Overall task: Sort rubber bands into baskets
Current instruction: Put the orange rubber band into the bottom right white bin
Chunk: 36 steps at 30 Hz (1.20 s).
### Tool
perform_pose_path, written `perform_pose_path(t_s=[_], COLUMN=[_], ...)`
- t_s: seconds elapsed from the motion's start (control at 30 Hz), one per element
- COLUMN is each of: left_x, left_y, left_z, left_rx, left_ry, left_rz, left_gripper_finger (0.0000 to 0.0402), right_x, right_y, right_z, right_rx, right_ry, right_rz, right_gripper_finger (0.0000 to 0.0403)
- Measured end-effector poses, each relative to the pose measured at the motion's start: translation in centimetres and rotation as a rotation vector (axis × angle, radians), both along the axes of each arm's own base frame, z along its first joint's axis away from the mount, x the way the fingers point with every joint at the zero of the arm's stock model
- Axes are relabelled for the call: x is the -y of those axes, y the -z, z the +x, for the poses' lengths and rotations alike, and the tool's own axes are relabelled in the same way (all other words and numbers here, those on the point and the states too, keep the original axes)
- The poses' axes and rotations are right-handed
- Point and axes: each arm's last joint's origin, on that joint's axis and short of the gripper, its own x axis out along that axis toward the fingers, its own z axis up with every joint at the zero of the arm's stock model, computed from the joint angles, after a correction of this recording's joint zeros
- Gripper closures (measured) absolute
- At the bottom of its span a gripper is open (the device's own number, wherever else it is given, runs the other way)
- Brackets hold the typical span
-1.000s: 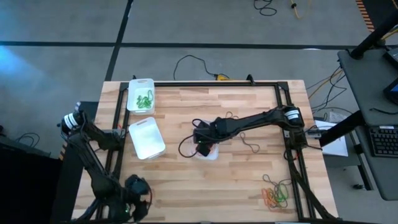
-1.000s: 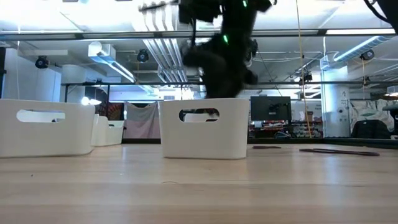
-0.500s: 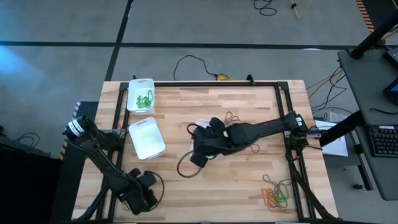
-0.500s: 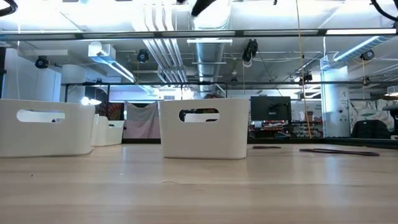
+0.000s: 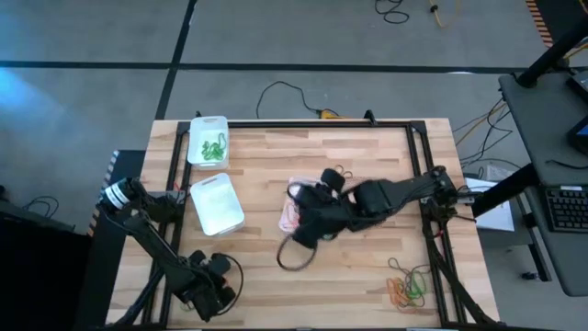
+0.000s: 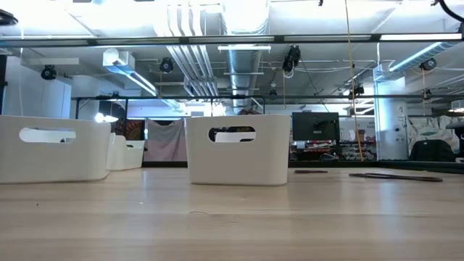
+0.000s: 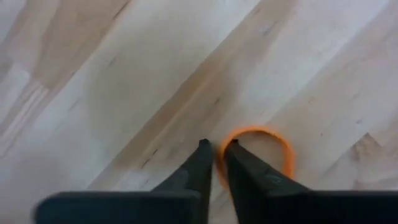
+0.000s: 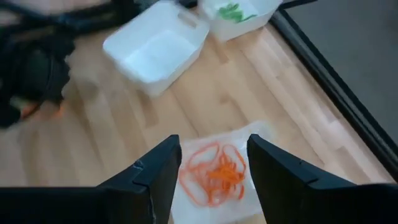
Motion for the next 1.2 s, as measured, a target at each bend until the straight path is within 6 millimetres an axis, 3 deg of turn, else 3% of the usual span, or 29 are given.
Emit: perform_pose_path(t_s=[0.1,0.33,0.47,0.57,0.77,1.0,1.2], left_x=[0.3,0.9,-0.1,-0.5,-1.1,-0.9,-0.5], left_y=[-0.6,-2.6,-2.3,-1.5,1.1,4.3,3.8], left_z=[0.8,4.8,8.9,11.8,15.5,15.9,15.4], left_rx=[0.07,0.402,0.552,0.664,0.825,0.784,0.75], left_ry=[0.02,0.168,0.2,0.246,0.21,0.163,0.202], left_rz=[0.029,0.121,0.145,0.164,0.144,0.068,0.024], left_gripper_finger=[0.0395,0.0401,0.0401,0.0401,0.0401,0.0378,0.0318], right_x=[-2.4,-10.7,-14.5,-16.0,-16.8,-15.8,-14.2], right_y=[0.5,2.6,5.9,9.6,16.2,22.3,25.6], right_z=[-1.0,-3.8,-5.3,-6.1,-7.2,-6.5,-4.4], right_rx=[-0.049,-0.031,-0.036,-0.068,-0.08,-0.012,0.091], right_ry=[-0.083,-0.274,-0.301,-0.25,-0.134,-0.169,-0.271], right_rz=[-0.003,0.009,0.024,0.059,0.137,0.148,0.11], right_gripper_finger=[0.0229,0.0243,0.0245,0.0239,0.021,0.0165,0.0145])
